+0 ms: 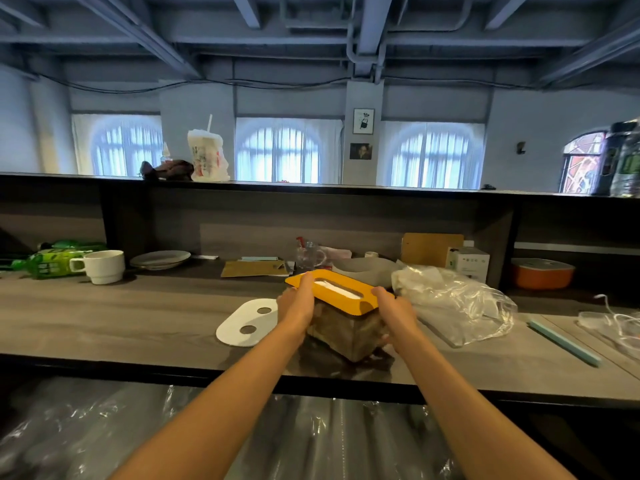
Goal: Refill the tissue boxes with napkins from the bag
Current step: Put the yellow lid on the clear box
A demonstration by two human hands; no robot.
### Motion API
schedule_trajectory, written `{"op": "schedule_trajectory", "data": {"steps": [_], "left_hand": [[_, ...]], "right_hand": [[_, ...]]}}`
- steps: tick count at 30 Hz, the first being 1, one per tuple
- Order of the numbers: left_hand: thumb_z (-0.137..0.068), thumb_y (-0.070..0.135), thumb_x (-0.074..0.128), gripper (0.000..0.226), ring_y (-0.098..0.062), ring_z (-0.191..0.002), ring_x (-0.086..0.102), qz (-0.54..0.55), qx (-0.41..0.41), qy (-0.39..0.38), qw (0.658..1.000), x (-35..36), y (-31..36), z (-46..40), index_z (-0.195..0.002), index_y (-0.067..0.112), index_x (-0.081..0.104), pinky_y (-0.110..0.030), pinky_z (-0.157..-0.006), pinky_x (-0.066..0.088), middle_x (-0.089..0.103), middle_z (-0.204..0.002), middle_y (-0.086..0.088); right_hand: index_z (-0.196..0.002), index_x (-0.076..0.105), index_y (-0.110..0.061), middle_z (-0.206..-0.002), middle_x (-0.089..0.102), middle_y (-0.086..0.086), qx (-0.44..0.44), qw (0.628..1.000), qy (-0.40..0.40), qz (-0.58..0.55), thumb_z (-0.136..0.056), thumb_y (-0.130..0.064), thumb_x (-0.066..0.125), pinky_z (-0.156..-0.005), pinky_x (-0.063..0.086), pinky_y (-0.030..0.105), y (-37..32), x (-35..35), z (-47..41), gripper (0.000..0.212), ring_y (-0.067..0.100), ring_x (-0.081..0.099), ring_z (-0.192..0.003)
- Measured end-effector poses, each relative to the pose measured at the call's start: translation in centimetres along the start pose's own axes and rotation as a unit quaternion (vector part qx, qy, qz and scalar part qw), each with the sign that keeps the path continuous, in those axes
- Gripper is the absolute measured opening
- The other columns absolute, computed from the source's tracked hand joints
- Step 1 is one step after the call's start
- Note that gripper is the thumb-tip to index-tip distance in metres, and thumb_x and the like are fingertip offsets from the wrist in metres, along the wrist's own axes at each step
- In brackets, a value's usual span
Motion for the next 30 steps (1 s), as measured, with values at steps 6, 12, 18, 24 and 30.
{"op": "schedule_trajectory", "data": {"steps": [6, 12, 18, 24, 30], "left_hand": [[-0.078, 0.074, 0.047, 0.070, -0.027, -0.101, 0.067, 0.064, -0.003, -0.048, 0.997, -0.6, 0.9, 0.5, -0.115, 0.018, 0.067, -0.047, -0.098, 0.052, 0.072, -0.109, -0.008], [-0.100, 0.053, 0.039, 0.052, -0.028, -0.114, 0.053, -0.028, 0.030, 0.020, 0.999, -1.0, 1.2, 0.8, -0.129, 0.012, 0.050, -0.046, -0.101, 0.044, 0.055, -0.126, -0.010], [-0.100, 0.054, 0.034, 0.057, -0.029, -0.122, 0.047, -0.097, 0.086, 0.060, 0.990, -2.1, 1.5, -1.4, -0.140, 0.015, 0.045, -0.048, -0.104, 0.039, 0.049, -0.136, -0.010], [-0.101, 0.057, 0.031, 0.063, -0.030, -0.134, 0.042, -0.042, 0.060, 0.030, 0.997, -2.5, 1.6, -5.6, -0.153, 0.021, 0.029, -0.050, -0.111, 0.035, 0.042, -0.150, -0.009], [-0.102, 0.059, 0.028, 0.062, -0.028, -0.136, 0.041, -0.058, 0.055, 0.013, 0.997, -2.6, 3.2, -8.2, -0.149, 0.021, 0.037, -0.044, -0.113, 0.033, 0.045, -0.145, -0.003]], "right_hand": [[-0.140, 0.037, -0.008, -0.141, 0.040, 0.015, -0.039, 0.996, 0.018, 0.076, -0.088, -0.050, 0.058, -0.091, 0.041, 0.041, 0.5, 1.1, -0.4, 0.070, 0.034, 0.044, -0.126], [-0.147, 0.027, -0.008, -0.143, 0.046, 0.013, -0.079, 0.994, -0.064, 0.032, -0.092, -0.048, 0.060, -0.101, 0.041, 0.042, 0.0, 5.8, 0.0, 0.075, 0.031, 0.047, -0.128], [-0.119, 0.057, -0.010, -0.116, 0.062, 0.000, -0.119, 0.990, -0.075, 0.000, -0.089, -0.047, 0.066, -0.085, 0.046, 0.036, -0.5, 9.4, -1.4, 0.048, 0.019, 0.057, -0.100], [-0.131, 0.052, -0.011, -0.120, 0.060, 0.004, -0.139, 0.989, -0.058, 0.010, -0.092, -0.051, 0.060, -0.083, 0.043, 0.033, -1.7, 11.9, -4.0, 0.056, 0.022, 0.056, -0.109], [-0.146, 0.038, -0.026, -0.144, 0.048, 0.000, -0.047, 0.977, -0.189, -0.086, -0.096, -0.062, 0.041, -0.108, 0.039, 0.039, -2.6, 14.4, -7.1, 0.062, 0.023, 0.048, -0.128]]}}
Point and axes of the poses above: each hand's wrist, its own z-axis away from the middle knuckle, its own x-axis out of the palm, y = z × x, the point moved 4 cm from there along -z, towards the middle knuckle
